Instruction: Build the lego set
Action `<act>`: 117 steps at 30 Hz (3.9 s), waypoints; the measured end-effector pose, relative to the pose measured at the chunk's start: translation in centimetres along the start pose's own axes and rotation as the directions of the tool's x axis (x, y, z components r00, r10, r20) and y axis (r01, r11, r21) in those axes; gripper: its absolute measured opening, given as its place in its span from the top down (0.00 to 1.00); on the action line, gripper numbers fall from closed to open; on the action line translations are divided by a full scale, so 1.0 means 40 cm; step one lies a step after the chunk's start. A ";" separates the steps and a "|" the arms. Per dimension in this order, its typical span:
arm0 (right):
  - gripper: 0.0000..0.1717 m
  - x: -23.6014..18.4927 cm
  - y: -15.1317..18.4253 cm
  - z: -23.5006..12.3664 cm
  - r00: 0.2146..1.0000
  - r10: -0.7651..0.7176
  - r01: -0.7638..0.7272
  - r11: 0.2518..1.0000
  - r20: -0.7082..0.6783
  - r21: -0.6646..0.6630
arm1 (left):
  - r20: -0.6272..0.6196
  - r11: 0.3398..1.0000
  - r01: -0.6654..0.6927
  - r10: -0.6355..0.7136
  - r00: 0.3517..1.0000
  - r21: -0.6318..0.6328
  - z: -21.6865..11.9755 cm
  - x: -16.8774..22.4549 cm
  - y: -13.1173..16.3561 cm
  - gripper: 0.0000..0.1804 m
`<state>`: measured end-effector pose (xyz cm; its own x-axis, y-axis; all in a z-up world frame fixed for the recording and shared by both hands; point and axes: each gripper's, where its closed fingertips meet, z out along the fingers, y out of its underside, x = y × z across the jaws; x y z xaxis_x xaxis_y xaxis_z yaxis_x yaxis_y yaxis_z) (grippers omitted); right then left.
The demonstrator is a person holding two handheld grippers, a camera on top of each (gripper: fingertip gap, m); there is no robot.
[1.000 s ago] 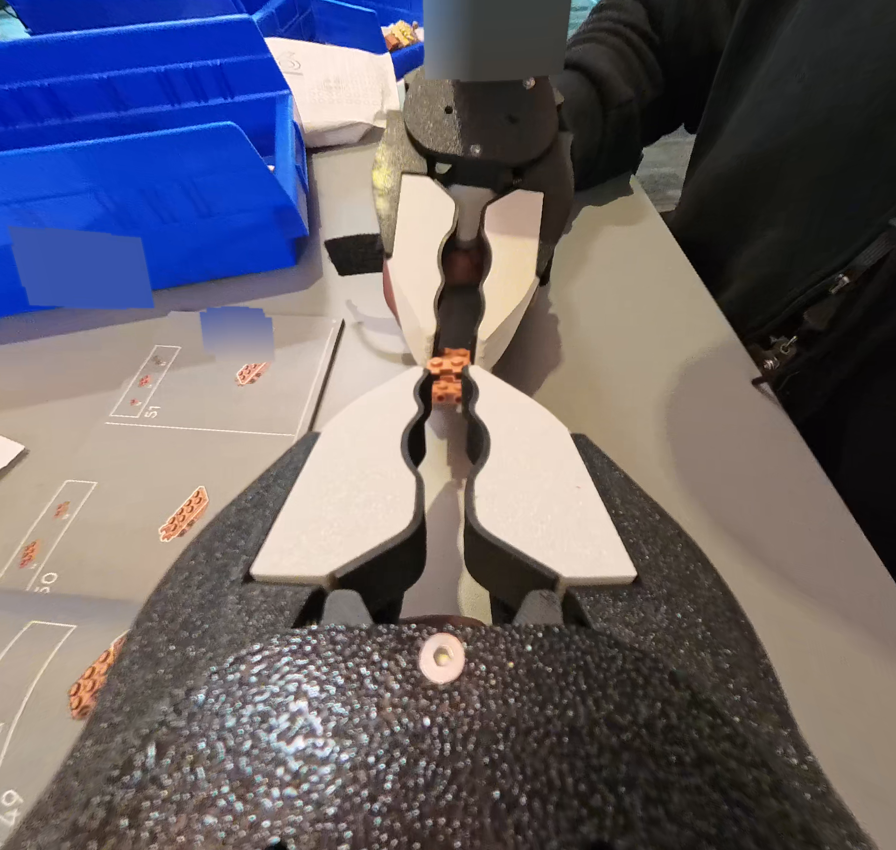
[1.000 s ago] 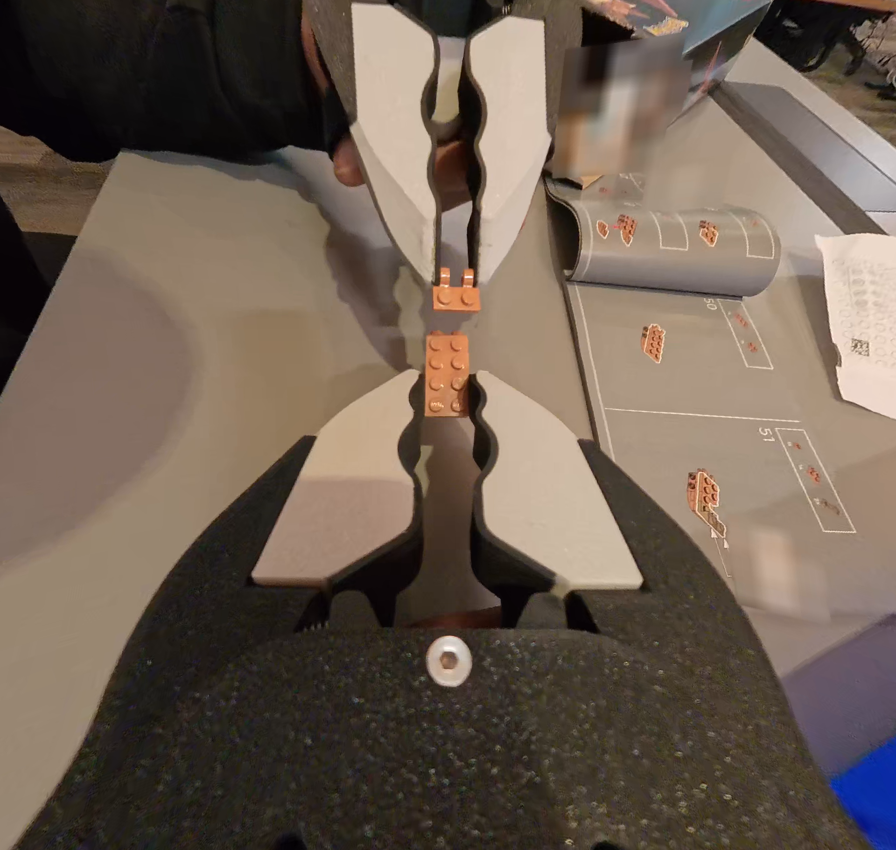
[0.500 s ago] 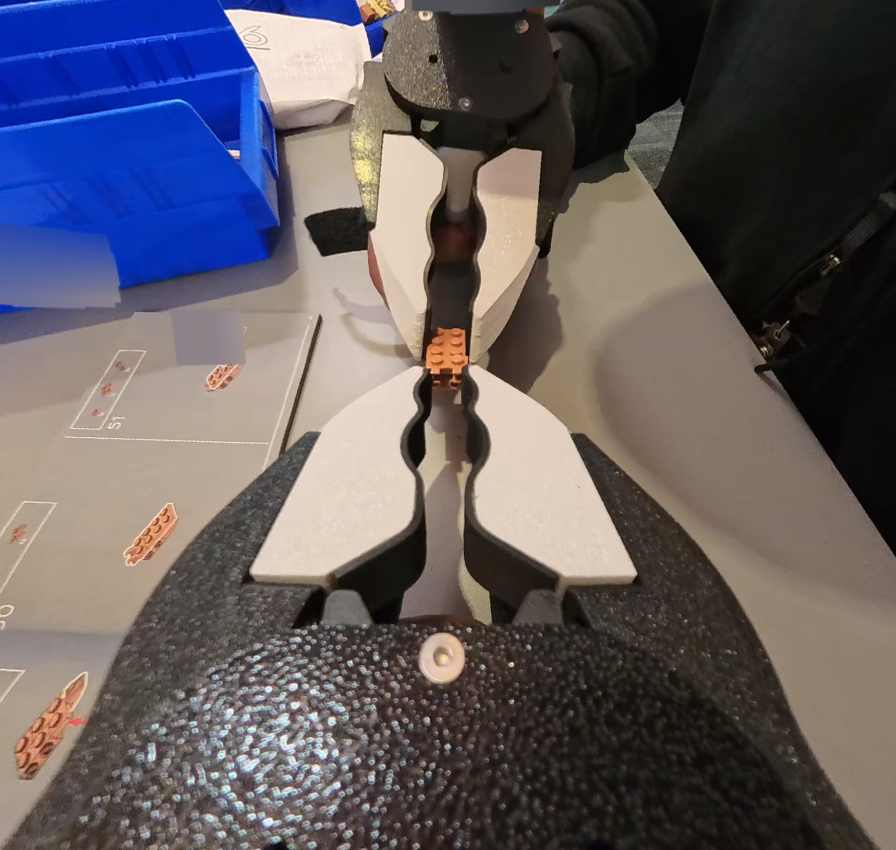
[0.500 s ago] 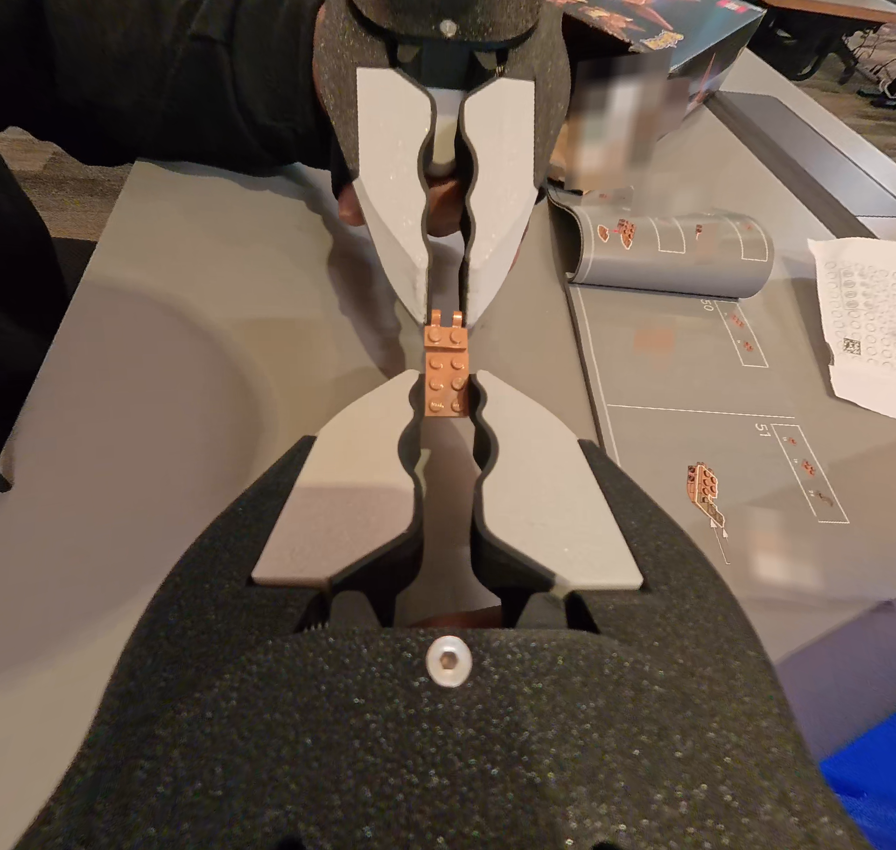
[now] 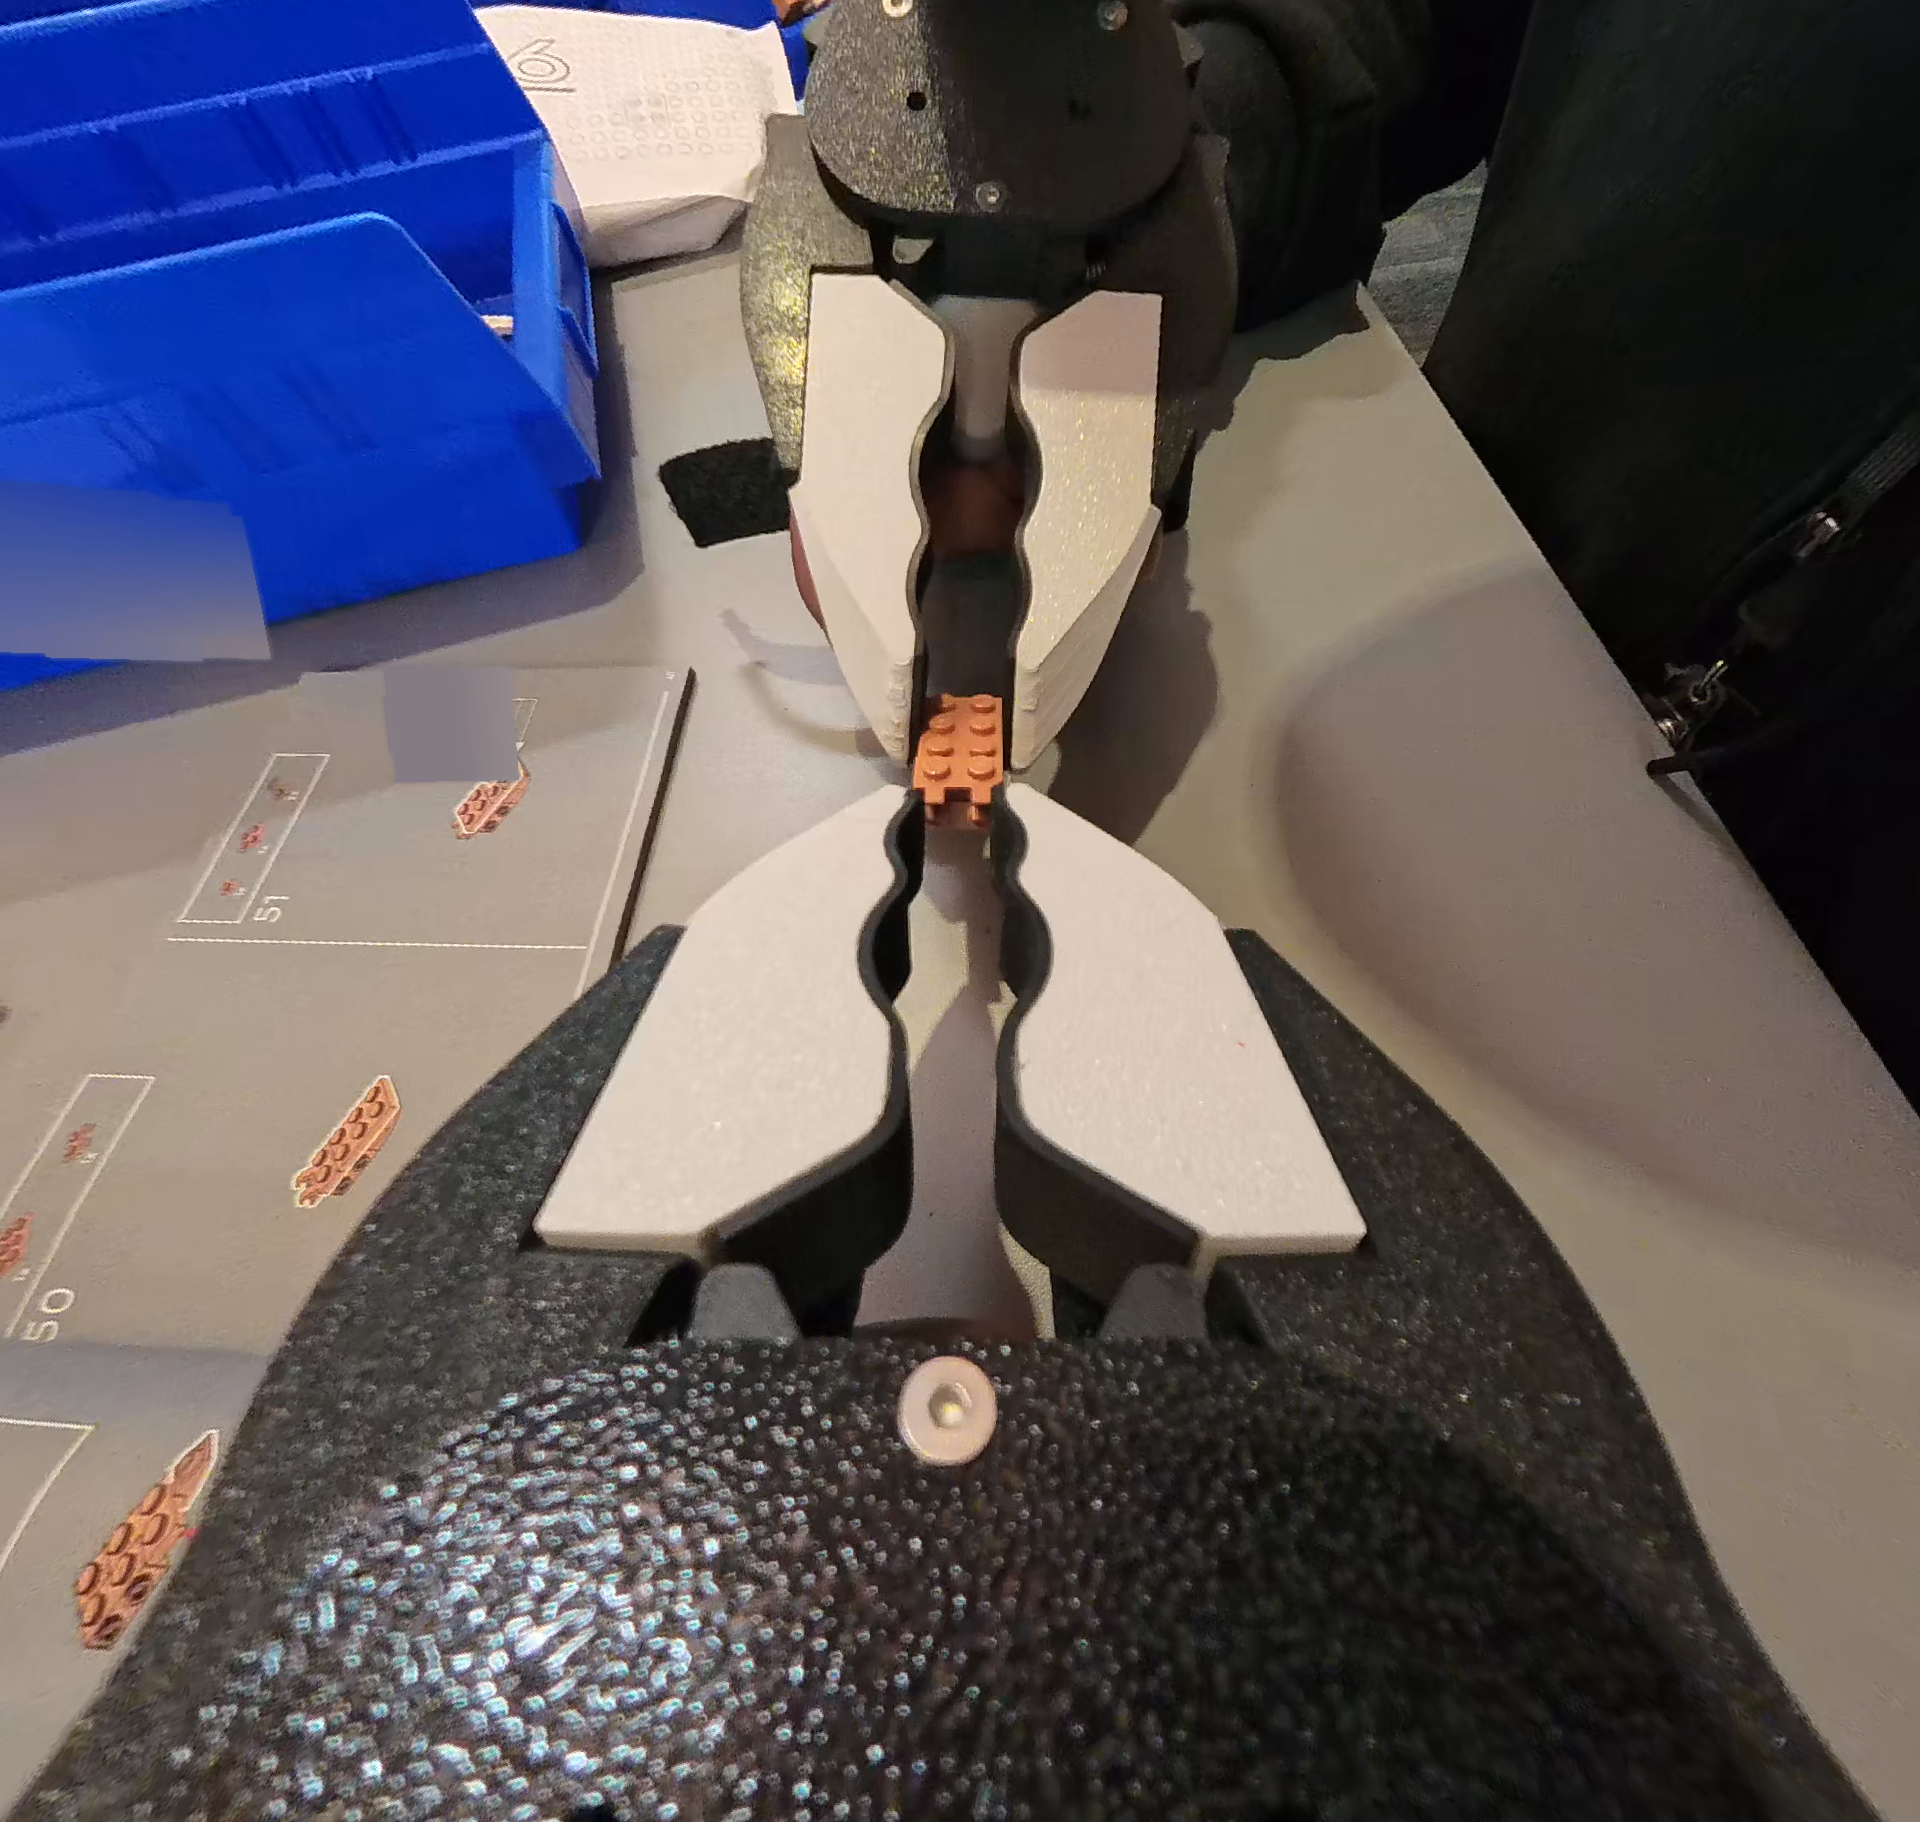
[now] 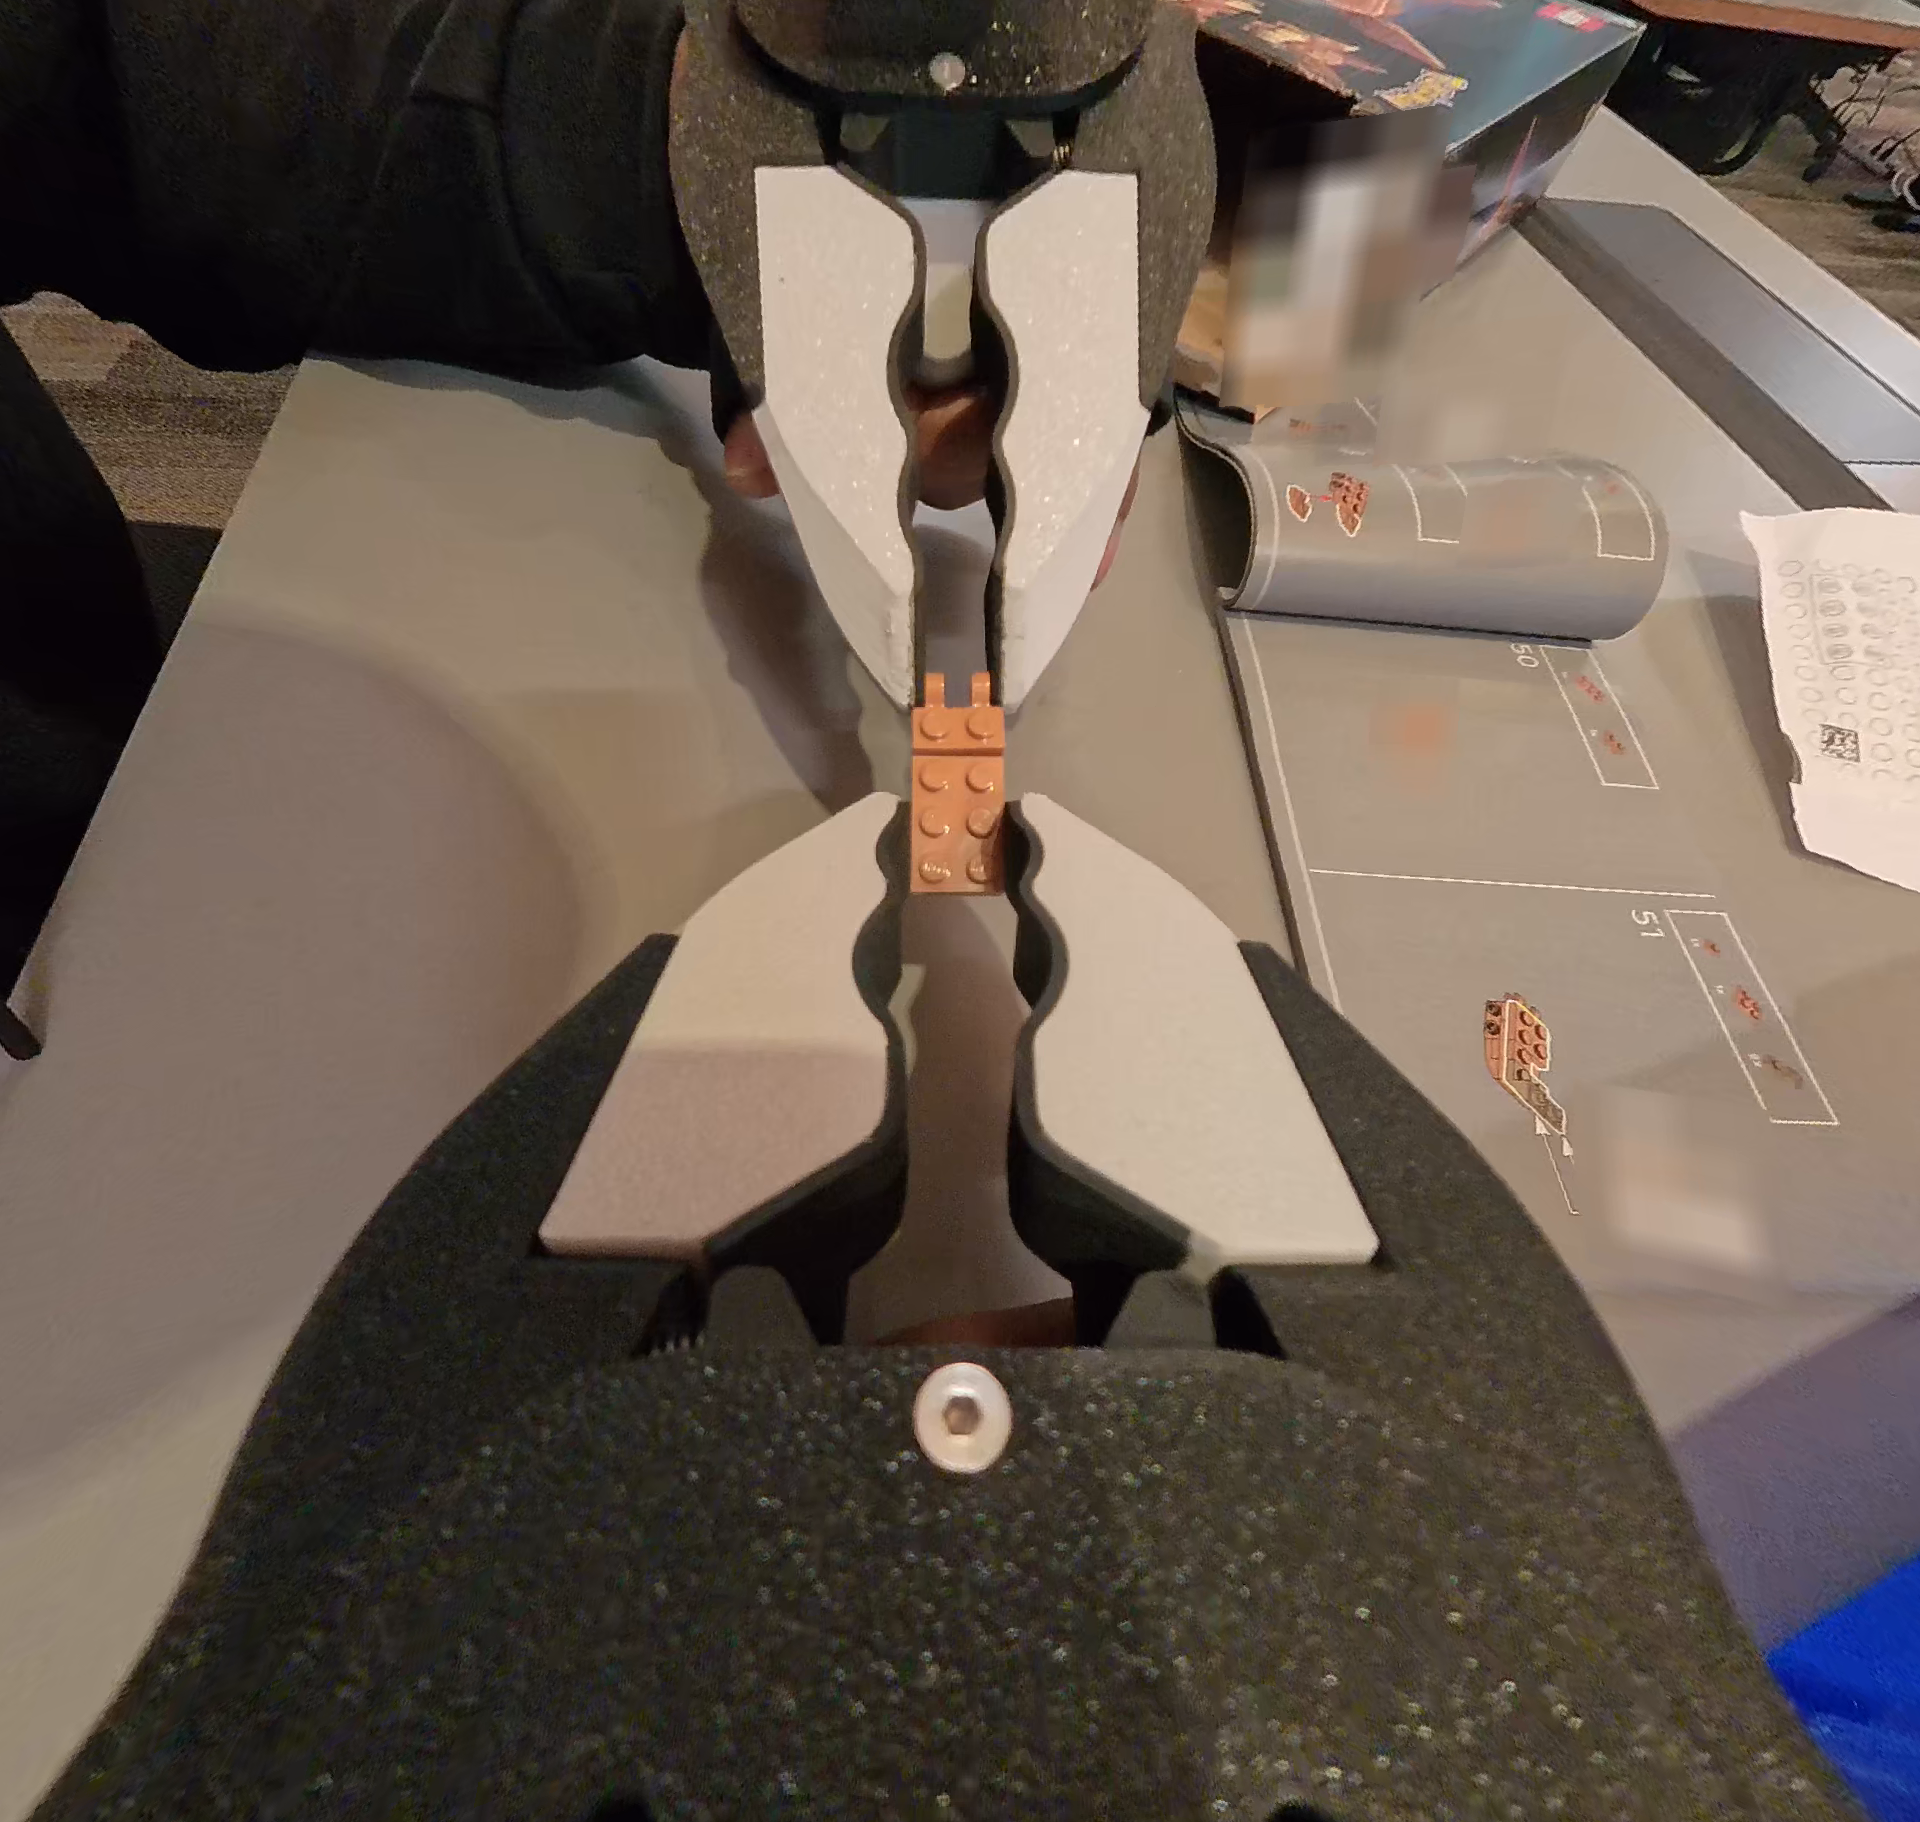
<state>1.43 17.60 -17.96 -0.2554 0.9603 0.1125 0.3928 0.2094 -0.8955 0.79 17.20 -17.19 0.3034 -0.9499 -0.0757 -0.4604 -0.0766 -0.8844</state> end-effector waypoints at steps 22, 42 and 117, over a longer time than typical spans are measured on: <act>0.91 -0.017 0.003 0.003 0.999 -0.023 0.023 1.000 0.028 -0.008 | -0.040 1.000 0.003 -0.003 0.999 -0.002 0.004 0.015 0.006 0.91; 0.91 -0.041 0.001 0.005 0.996 -0.068 0.068 0.998 0.061 -0.005 | -0.134 0.999 0.052 -0.053 0.990 -0.007 0.005 0.046 0.011 0.91; 0.90 0.007 -0.077 -0.058 0.987 0.134 -0.146 0.980 0.087 0.139 | -0.075 0.930 0.204 -0.190 0.979 0.307 0.003 -0.003 -0.090 0.91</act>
<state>2.22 17.64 -14.18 -0.2763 0.9599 -0.0468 0.2993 0.0397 -0.9533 2.52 17.63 -14.06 0.3219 -0.9380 0.1287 -0.1098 -0.1720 -0.9790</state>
